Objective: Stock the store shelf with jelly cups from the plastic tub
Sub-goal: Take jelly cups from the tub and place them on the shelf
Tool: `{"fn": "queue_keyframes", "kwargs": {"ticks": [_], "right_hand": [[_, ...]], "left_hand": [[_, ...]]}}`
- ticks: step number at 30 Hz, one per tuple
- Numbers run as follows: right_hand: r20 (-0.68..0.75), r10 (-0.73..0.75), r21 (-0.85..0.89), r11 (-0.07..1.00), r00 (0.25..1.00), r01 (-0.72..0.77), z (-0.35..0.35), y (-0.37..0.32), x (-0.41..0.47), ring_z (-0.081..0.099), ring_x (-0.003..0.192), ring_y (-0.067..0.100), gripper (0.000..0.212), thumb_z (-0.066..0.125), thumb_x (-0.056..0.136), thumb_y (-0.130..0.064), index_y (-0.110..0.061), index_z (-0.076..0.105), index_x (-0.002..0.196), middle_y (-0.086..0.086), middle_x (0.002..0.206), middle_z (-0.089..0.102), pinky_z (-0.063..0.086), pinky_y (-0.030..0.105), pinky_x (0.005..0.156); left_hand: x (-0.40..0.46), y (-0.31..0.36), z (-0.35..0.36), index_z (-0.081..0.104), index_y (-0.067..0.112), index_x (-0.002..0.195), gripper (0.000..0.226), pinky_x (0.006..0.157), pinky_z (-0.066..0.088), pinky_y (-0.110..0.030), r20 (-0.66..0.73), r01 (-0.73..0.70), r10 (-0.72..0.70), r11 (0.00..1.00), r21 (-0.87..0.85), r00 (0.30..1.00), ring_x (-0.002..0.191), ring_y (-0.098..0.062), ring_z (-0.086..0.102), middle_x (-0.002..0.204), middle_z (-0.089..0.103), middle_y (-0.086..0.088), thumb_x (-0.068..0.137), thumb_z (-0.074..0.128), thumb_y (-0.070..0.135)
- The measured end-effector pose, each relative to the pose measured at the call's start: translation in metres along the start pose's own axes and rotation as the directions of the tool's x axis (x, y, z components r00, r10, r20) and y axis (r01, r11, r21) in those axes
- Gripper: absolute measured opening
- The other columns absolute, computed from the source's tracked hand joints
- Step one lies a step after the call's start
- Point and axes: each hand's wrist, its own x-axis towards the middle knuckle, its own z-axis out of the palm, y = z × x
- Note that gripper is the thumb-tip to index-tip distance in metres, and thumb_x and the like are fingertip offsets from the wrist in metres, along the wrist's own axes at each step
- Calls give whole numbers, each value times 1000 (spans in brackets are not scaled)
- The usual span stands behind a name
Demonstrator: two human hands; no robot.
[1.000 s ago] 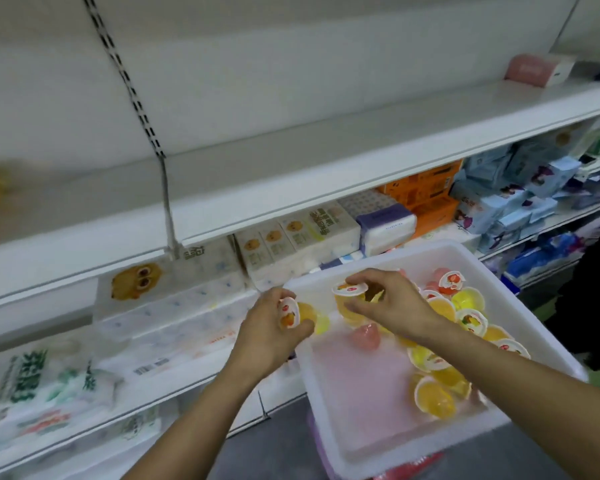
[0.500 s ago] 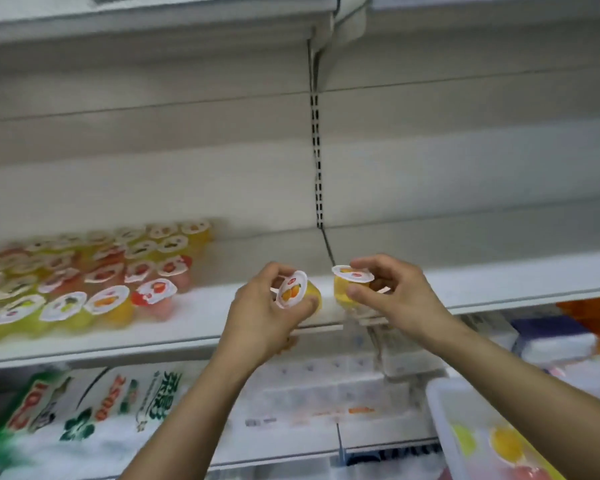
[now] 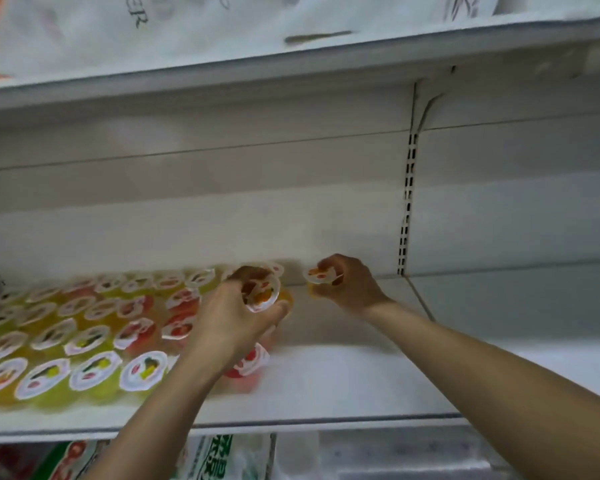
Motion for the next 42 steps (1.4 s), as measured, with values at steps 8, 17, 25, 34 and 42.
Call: {"fn": "queue_keyframes", "kwargs": {"ticks": [8, 17, 25, 34, 42], "right_hand": [[-65, 31, -67, 997, 997, -35, 38, 11, 42, 64, 90, 20, 31, 76, 73, -22, -17, 63, 100, 0, 99, 67, 47, 27, 73], [50, 49, -177, 983, 998, -40, 34, 5, 34, 54, 115, 28, 63, 71, 79, -28, -20, 44, 136, 12, 127, 50, 48, 40, 94], [-16, 28, -266, 963, 999, -31, -10, 7, -18, 46, 123, 10, 48, 64, 88, -32, -30, 46, 132, -8, 135, 42, 42, 31, 99], [-52, -42, -232, 972, 998, 29, -32, 2, -43, 44, 120, 5, 39, 66, 86, -27, -31, 55, 123, -12, 127, 46, 42, 28, 99], [-36, -143, -333, 935, 989, 123, -48, -10, -65, 43, 124, 8, 48, 61, 90, -28, -32, 45, 135, -13, 135, 44, 42, 29, 99]], "left_hand": [[39, -22, -22, 55, 36, 107, 46, 70, 56, -32, 0, 65, -65, 998, -27, 998, 81, -5, 62, 92, 61, 16, 68, 80, 41], [82, -17, 1, 50, 33, 107, 47, 68, 49, -23, 123, -51, 33, 988, 148, 992, 83, -8, 59, 96, 59, 14, 71, 76, 48], [99, -25, 40, 56, 32, 117, 54, 91, 34, -35, 220, -236, 137, 819, 524, 966, 103, -16, 51, 108, 62, 6, 72, 65, 61], [100, -22, 58, 58, 30, 120, 56, 95, 32, -37, 312, -307, 126, 699, 645, 942, 111, -18, 46, 113, 59, 4, 72, 63, 59], [86, -6, 51, 43, 28, 136, 67, 96, 31, -37, 295, -310, 155, 733, 605, 943, 123, -22, 38, 131, 48, 1, 80, 57, 61]]}}
